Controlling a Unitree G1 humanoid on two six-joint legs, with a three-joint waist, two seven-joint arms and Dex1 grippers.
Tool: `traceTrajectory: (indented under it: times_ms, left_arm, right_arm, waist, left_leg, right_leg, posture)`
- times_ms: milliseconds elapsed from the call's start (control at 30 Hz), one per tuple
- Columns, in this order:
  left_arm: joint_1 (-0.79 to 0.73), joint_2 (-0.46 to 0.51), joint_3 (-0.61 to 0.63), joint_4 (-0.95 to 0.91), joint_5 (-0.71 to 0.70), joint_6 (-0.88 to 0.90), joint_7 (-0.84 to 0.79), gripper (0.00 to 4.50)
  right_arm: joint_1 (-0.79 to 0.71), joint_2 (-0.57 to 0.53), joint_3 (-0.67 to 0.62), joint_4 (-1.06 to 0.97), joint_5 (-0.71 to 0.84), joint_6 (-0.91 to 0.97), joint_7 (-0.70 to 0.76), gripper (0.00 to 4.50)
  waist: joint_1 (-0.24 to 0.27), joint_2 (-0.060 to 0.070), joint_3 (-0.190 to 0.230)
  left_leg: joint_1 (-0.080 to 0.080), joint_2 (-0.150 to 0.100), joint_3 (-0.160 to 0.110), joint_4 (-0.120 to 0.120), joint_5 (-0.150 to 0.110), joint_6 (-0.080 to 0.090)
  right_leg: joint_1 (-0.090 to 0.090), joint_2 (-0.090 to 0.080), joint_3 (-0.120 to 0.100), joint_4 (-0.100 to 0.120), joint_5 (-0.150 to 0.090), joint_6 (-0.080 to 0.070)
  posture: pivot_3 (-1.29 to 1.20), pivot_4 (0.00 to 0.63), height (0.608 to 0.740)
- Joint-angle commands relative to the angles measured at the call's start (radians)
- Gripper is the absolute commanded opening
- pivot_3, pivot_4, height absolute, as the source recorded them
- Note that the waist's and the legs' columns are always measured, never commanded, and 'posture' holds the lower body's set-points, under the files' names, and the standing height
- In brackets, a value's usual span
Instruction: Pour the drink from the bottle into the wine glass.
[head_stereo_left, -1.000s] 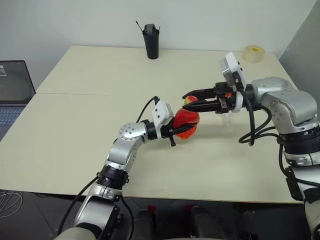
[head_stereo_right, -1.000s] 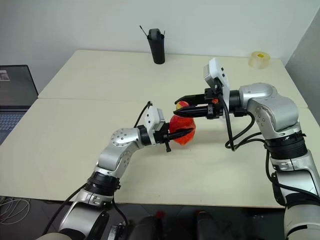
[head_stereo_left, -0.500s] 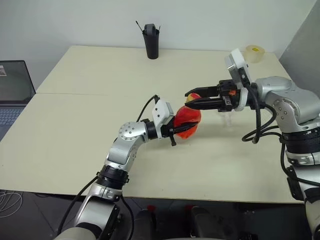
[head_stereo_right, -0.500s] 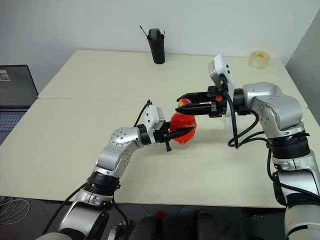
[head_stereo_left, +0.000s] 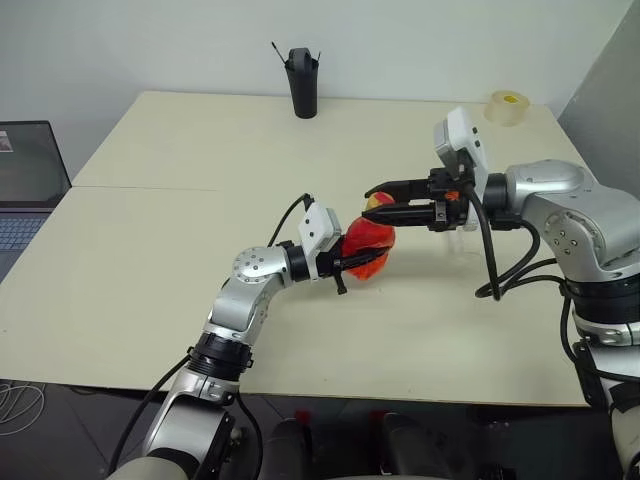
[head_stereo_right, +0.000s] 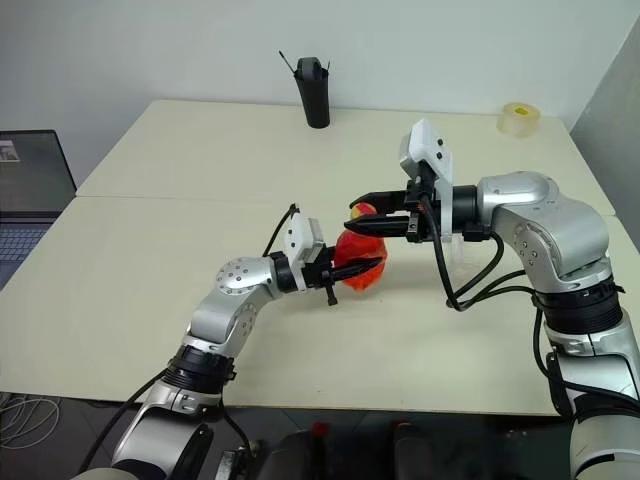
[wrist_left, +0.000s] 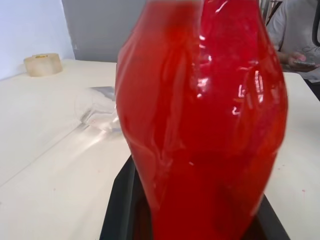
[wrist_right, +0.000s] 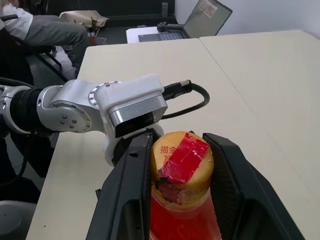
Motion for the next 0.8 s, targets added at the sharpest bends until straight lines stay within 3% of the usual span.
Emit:
traceTrajectory:
  times_ms: [33,233,267,600,700,800]
  left_arm:
    - [-0.001,-0.005,-0.002,-0.015,-0.01,-0.005,-0.012,0.75]
    - [-0.007,-0.004,-0.001,-0.002,-0.01,-0.01,-0.016,0.75]
    - [-0.009,-0.005,0.0,0.0,-0.009,-0.011,-0.017,0.75]
    - [-0.018,-0.009,0.016,0.019,-0.008,-0.023,-0.006,0.75]
    - [-0.026,-0.02,0.032,0.033,-0.012,-0.041,0.013,0.75]
    - [-0.03,-0.038,0.047,0.041,-0.019,-0.059,0.028,0.75]
  right_arm:
    - [-0.026,-0.001,-0.068,-0.038,0.009,0.008,-0.044,2.26]
    - [-0.03,0.003,-0.069,-0.038,-0.003,0.004,-0.056,4.4]
    - [-0.03,0.002,-0.067,-0.039,-0.006,0.001,-0.057,4.5]
    - [-0.026,-0.03,-0.123,-0.113,0.038,0.065,-0.094,4.5]
    - [-0.016,-0.012,-0.18,-0.208,0.079,0.173,-0.214,4.5]
    - [-0.021,0.055,-0.238,-0.299,0.077,0.306,-0.426,4.5]
  waist:
    - [0.0,0.0,0.0]
    - [-0.001,0.0,0.0]
    - [0.0,0.0,0.0]
    - [0.0,0.0,0.0]
    - [0.0,0.0,0.0]
    - [-0.001,0.0,0.0]
  left_leg:
    - [0.0,0.0,0.0,0.0,0.0,0.0]
    - [0.0,0.0,0.0,0.0,0.0,0.0]
    - [0.0,0.0,0.0,0.0,0.0,0.0]
    - [0.0,0.0,0.0,0.0,0.0,0.0]
    - [0.0,0.0,0.0,0.0,0.0,0.0]
    - [0.0,0.001,0.0,0.0,0.0,0.0]
  right_leg:
    - [0.0,0.0,0.0,0.0,0.0,0.0]
    - [0.0,0.0,0.0,0.0,0.0,0.0]
    - [0.0,0.0,0.0,0.0,0.0,0.0]
    - [0.0,0.0,0.0,0.0,0.0,0.0]
    - [0.0,0.0,0.0,0.0,0.0,0.0]
    - [0.0,-0.001,0.0,0.001,0.0,0.0]
  posture:
    - [0.0,0.15,0.74]
    - [0.0,0.15,0.74]
    - [0.0,0.15,0.74]
    - [0.0,0.15,0.74]
    - [0.0,0.15,0.74]
    - [0.0,0.15,0.74]
